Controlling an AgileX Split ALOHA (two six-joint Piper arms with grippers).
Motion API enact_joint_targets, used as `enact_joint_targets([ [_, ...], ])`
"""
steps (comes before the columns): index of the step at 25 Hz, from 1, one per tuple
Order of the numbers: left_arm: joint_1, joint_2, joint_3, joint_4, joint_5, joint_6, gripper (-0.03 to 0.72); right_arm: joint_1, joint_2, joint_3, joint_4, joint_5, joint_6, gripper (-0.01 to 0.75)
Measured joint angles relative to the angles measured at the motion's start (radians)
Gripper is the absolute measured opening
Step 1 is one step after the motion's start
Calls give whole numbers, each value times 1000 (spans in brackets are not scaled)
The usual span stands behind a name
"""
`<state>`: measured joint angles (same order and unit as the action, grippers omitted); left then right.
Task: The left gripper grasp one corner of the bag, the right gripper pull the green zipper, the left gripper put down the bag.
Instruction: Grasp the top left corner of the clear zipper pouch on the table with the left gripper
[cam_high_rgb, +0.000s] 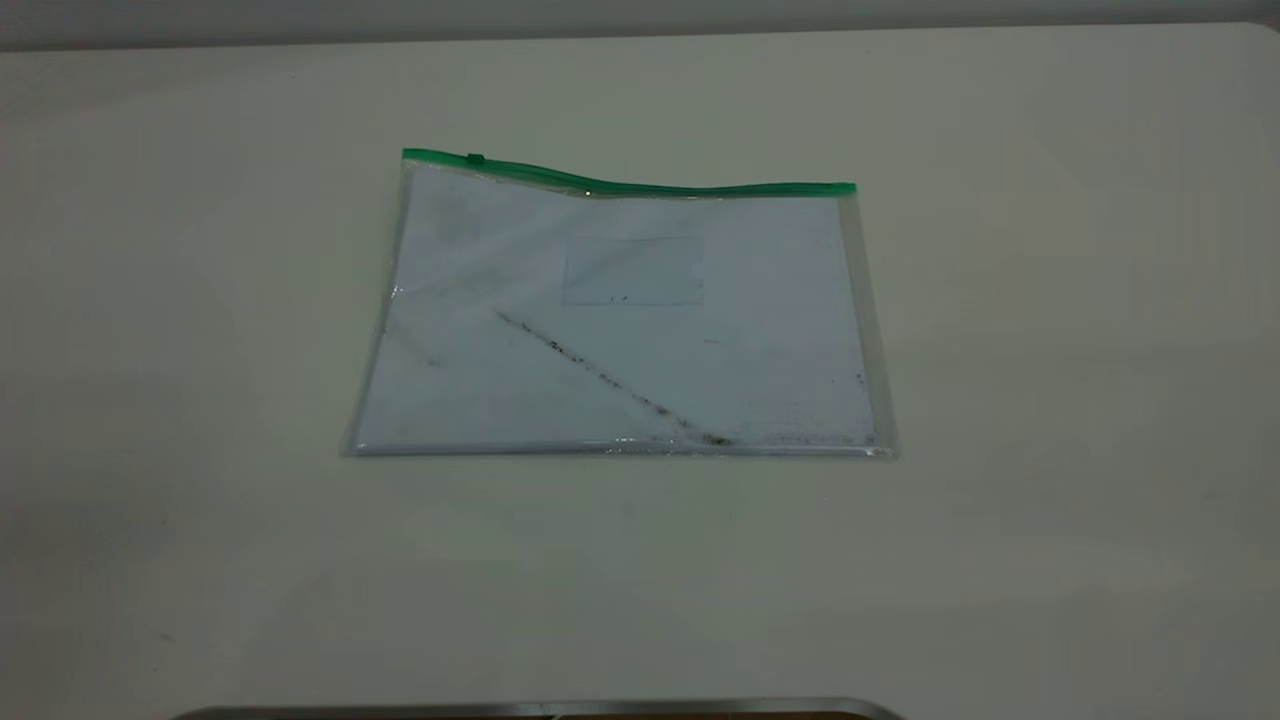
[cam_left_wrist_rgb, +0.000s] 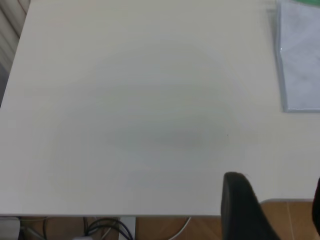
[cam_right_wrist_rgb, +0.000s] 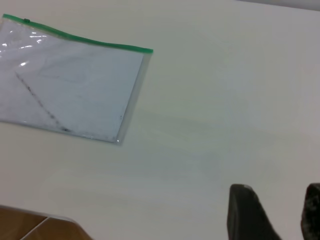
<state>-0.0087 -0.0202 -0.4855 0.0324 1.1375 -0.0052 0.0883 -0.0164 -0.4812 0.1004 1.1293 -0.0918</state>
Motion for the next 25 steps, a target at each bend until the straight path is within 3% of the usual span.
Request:
enact_joint_targets([
  [4,0,9,-36,-1,-13,-21,411,0,9,-15,83,-63,45,303],
  [6,0,54,-89,1,-30,-37,421,0,60,-30,134,-151,30,313],
  [12,0,377,-224,1,-144,-39,481,0,382,-33,235,-355,-155,406],
  [17,0,680,-238,-2,-333,5,579,0,692,-34,411,-514,-458,504],
  [25,-2,1233,-252,-168,-668,175,590,0,1174,-143,976,-594,-1130,528],
])
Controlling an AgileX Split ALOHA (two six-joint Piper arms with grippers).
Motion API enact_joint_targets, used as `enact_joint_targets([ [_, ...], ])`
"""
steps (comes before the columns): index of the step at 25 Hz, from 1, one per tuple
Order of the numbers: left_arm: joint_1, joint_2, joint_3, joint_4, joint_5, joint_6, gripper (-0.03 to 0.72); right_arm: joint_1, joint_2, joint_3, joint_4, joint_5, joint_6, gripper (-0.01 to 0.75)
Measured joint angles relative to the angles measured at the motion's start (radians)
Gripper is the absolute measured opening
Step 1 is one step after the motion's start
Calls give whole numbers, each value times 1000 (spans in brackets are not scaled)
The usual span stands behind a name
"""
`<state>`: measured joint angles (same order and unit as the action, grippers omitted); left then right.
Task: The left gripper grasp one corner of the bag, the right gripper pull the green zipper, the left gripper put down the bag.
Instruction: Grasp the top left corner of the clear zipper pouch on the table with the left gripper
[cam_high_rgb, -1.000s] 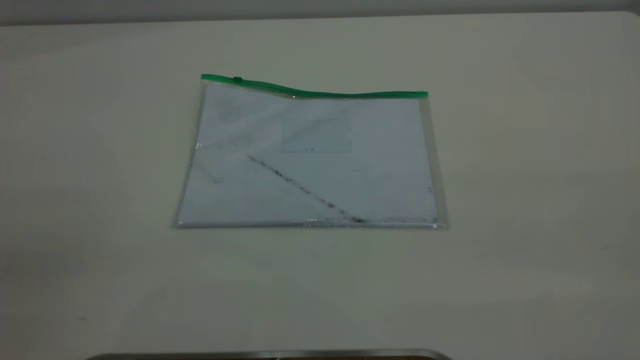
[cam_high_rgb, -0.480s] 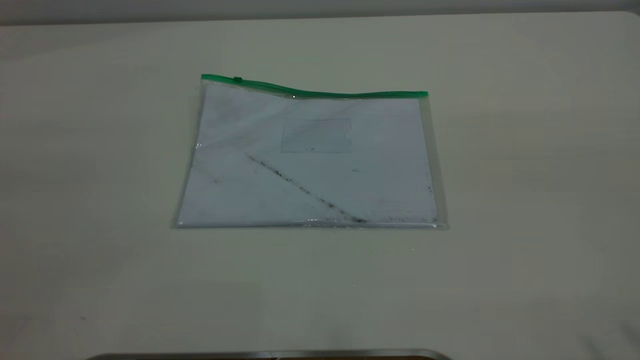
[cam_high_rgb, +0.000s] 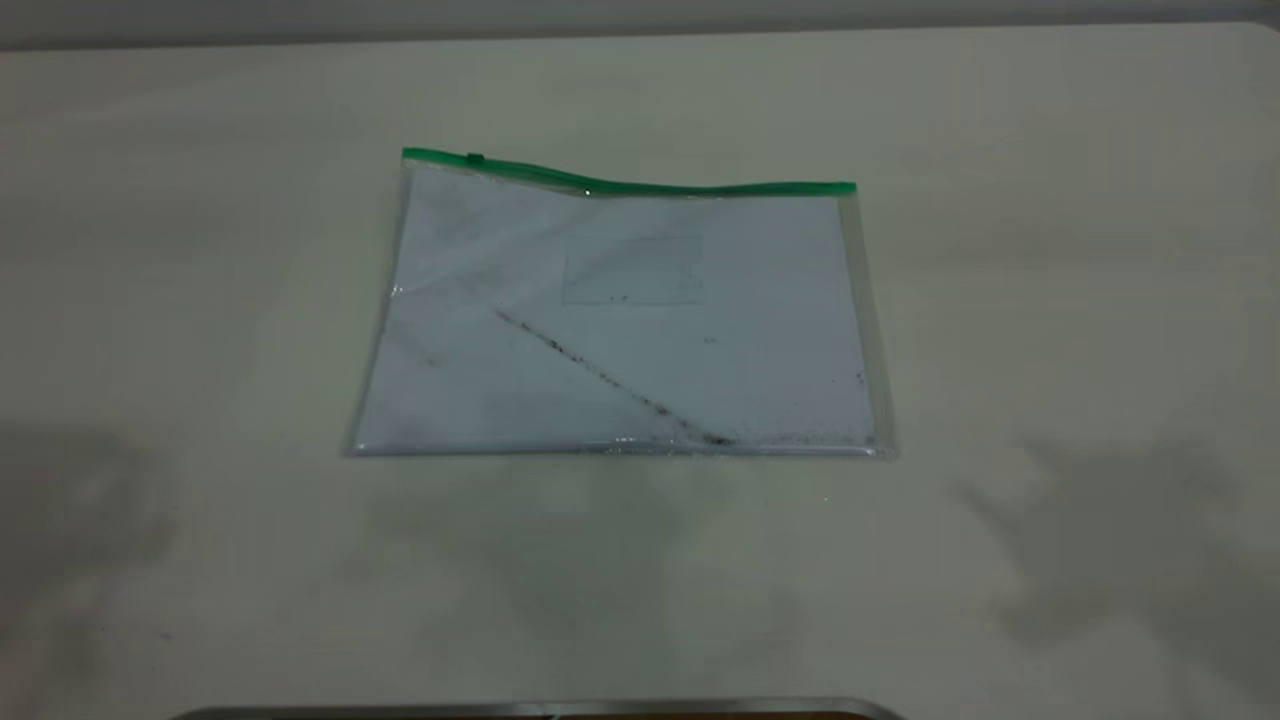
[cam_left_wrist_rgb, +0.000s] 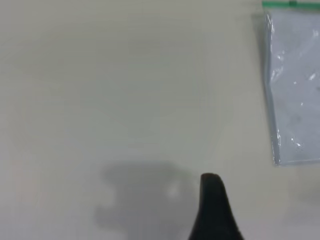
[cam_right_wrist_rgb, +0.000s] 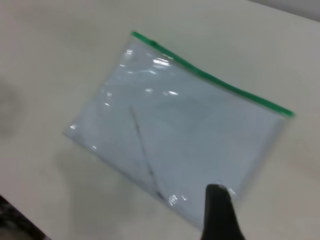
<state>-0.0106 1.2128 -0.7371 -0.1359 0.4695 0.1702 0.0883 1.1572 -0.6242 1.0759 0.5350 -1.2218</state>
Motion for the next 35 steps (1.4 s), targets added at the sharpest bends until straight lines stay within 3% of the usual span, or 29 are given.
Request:
enact_joint_targets([
  [6,0,375,-156,-182,-60,163,590,33,287,-122,271,16,-246,530],
  [12,0,660,-374,-395,-73,374,590,164,473,-253,302,17,-290,530],
  [18,0,930,-607,-654,1,638,590,230,593,-331,328,21,-289,530],
  [25,0,1208,-841,-757,140,812,590,240,609,-347,336,28,-288,530],
  [30,0,1301,-906,-811,153,824,590,240,609,-347,339,29,-287,530],
  [35,0,1380,-917,-980,179,900,590,240,610,-347,339,29,-286,530],
])
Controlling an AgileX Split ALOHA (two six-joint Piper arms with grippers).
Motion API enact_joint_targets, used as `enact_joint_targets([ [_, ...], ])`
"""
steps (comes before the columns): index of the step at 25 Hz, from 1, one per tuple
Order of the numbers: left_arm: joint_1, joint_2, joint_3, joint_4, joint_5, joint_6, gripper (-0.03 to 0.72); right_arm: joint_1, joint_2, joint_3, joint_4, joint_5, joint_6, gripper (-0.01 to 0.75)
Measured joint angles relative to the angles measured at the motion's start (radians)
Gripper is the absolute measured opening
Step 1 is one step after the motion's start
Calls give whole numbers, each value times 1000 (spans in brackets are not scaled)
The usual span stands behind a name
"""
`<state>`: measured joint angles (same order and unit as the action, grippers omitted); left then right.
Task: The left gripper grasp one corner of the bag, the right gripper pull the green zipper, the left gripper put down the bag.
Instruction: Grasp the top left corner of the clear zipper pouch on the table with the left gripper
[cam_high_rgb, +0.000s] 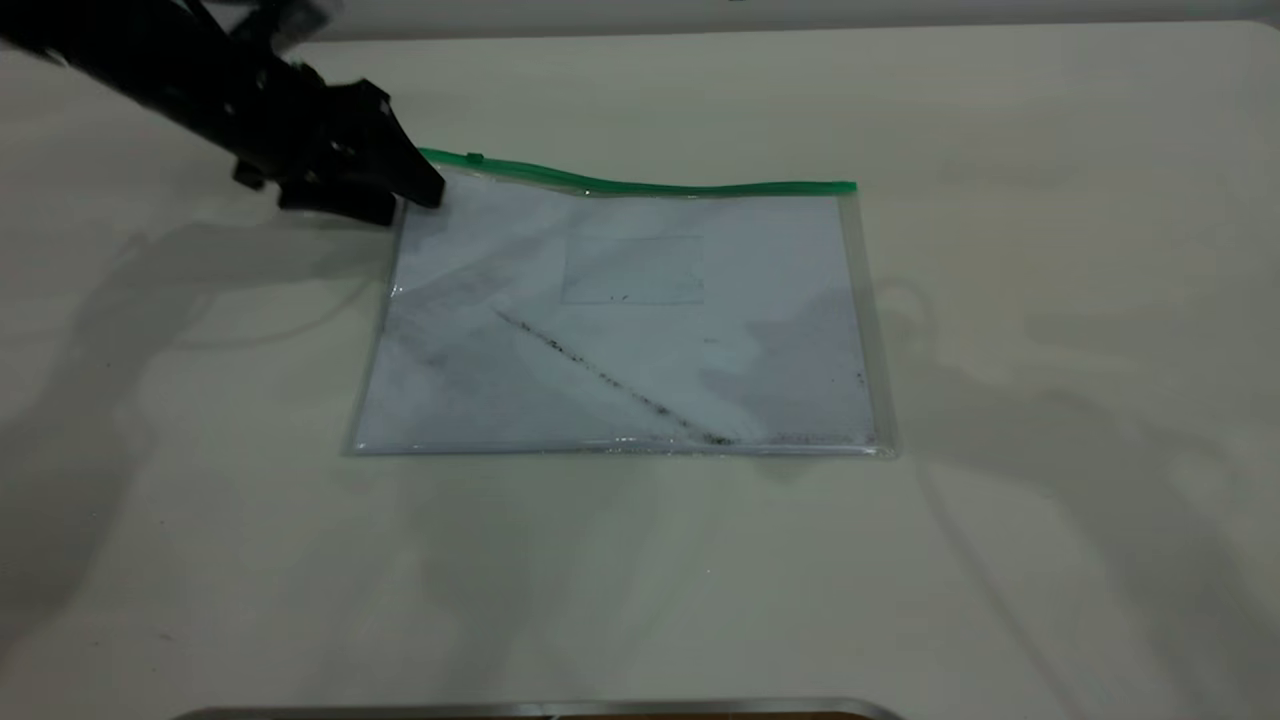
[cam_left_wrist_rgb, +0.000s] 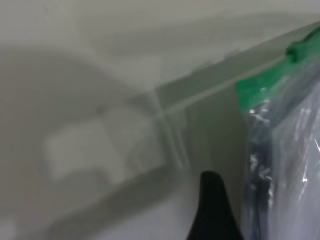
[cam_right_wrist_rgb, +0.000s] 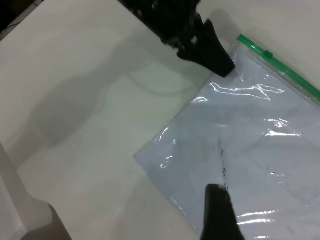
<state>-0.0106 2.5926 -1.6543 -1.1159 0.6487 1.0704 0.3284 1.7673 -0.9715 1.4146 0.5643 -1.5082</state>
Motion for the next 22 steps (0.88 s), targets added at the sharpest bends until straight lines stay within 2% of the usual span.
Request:
enact_joint_targets([
  [4,-1,18,0,-108,27,99,588,0,0,0,0,1,0,530],
  [7,-8,18,-1,-159,39,138,554,0,0,0,0,1,0,530],
  [10,-24,18,-1,-159,35,152,514,0,0,0,0,1,0,530],
  [22,-53,21,-1,-158,18,155,481,0,0,0,7,-5,0,530],
])
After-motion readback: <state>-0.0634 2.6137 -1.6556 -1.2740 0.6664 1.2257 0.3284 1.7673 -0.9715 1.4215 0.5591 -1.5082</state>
